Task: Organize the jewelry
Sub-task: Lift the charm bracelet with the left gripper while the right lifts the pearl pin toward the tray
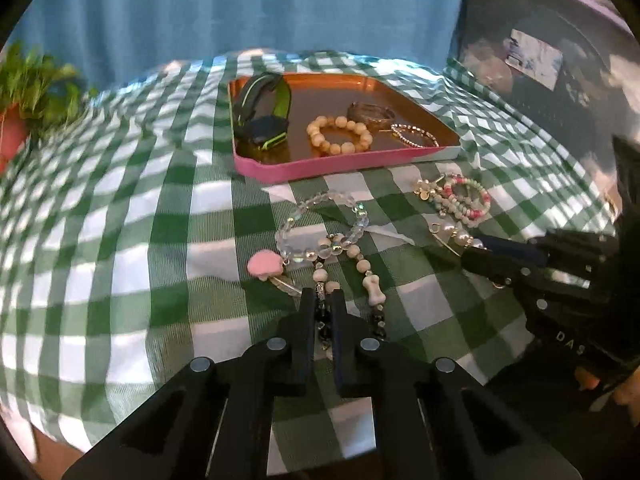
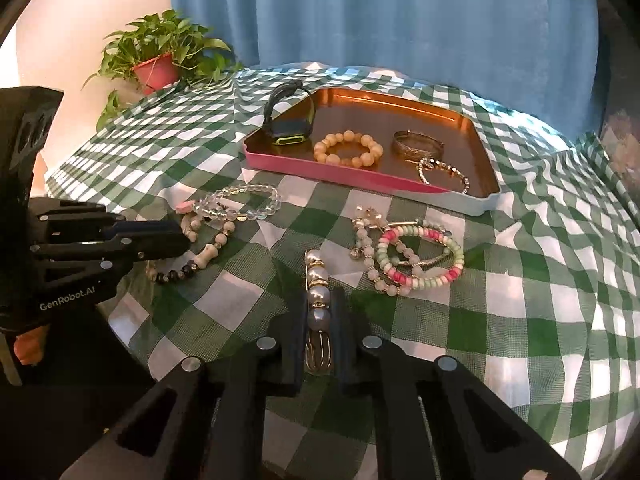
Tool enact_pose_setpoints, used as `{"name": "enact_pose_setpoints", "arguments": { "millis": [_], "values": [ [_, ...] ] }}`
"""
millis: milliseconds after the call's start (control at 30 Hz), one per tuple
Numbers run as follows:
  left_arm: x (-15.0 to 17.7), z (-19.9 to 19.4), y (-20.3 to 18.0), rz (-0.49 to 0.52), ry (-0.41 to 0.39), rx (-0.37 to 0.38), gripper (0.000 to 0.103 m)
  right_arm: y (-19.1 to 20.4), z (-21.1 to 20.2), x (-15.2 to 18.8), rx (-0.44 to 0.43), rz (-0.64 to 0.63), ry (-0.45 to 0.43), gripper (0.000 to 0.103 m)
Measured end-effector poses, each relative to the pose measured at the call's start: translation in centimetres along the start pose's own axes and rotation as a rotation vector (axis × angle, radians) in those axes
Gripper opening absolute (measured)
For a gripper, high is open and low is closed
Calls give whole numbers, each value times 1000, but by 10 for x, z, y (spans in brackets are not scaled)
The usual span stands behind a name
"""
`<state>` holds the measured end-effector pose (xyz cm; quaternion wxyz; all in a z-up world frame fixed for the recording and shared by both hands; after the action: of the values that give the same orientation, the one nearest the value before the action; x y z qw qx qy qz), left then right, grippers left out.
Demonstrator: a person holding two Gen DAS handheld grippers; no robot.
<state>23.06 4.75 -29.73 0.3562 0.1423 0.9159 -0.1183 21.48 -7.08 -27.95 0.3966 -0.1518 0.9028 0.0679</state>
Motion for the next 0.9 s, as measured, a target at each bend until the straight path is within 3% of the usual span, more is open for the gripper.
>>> {"name": "enact_pose_setpoints", "arguments": {
  "millis": [167, 267, 533, 900],
  "values": [
    [-10, -19, -14, -34, -27, 12, 7, -7, -23, -7, 50, 60, -49, 10],
    [-12, -29, -21, -29, -35, -34, 7, -9, -38, -10, 76, 85, -75, 10],
    [-17, -72, -36, -106, -85, -12, 7, -10, -85, 3, 61, 231, -115, 10],
    [-32, -110, -54, -115, -145, 13, 7, -7, -118, 6, 53, 256, -138, 10]
  ]
}}
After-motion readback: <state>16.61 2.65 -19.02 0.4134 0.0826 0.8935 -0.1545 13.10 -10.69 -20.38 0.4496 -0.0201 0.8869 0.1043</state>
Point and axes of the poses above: each gripper's, at about its wrist camera, not at the fingertips, and z roughly the way its jaws point, y to its left, x to its underside, the point moved 8 cm from there along z, roughly the way its jaws point, and after that the axes turned 6 degrees about -y, right-handed, at the moved point
